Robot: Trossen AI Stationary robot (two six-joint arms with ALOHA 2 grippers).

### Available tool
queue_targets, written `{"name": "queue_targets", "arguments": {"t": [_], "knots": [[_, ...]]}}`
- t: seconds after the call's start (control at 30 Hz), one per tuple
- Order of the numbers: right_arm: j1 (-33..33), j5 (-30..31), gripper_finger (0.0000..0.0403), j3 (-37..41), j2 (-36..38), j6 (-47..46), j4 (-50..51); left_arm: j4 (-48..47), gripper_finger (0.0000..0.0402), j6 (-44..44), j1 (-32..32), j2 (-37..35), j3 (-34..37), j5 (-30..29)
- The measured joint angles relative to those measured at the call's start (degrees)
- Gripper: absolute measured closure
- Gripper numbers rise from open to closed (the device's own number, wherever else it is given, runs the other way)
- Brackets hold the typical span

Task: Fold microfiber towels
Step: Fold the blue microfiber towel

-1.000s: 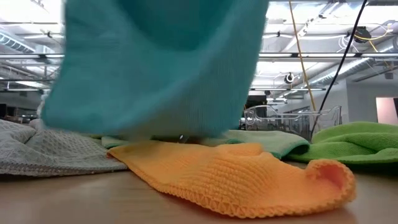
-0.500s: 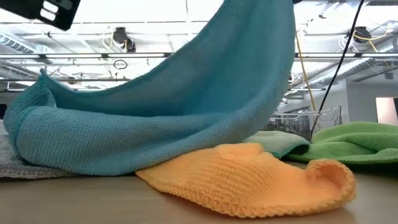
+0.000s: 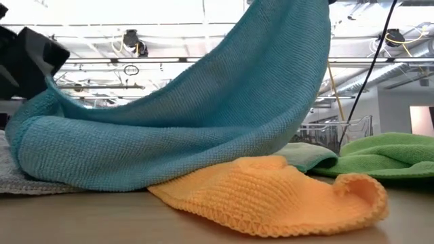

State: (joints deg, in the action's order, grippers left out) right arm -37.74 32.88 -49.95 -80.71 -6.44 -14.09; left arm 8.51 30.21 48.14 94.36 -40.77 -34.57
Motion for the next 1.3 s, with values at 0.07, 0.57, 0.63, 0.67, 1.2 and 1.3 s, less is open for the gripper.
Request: {"name": "queue_targets", "arguments": {"t": [0.07,0.57,0.63,0.67,1.2,1.3], "knots": [[0.00,0.00,0.0403,0.00,0.00,0.00,0.00,0.39,0.0227,0.30,-0.48,1.30,0.00,-0.47],[-4.26,0.02,0.0403,0.01,0.00,-0.53,0.66,-24.66,0.0396,9.42,-0.88,-6.23,0.00,-17.05],[-5.87,0.02,0.0403,0.01,0.00,-1.20,0.67,-30.66,0.0396,12.94,-0.88,-8.21,0.00,-18.63],[-6.68,0.09,0.0403,0.00,0.00,-1.66,0.69,-33.19,0.0396,14.79,-0.94,-9.23,0.00,-19.80],[-11.81,6.47,0.0403,0.00,0.04,-3.85,0.85,-51.01,0.0378,24.09,-11.18,-13.89,0.00,-21.45],[-11.01,6.30,0.0403,0.00,0.04,-4.52,1.39,-51.49,0.0349,23.69,-13.57,-13.89,0.00,-14.75]]}}
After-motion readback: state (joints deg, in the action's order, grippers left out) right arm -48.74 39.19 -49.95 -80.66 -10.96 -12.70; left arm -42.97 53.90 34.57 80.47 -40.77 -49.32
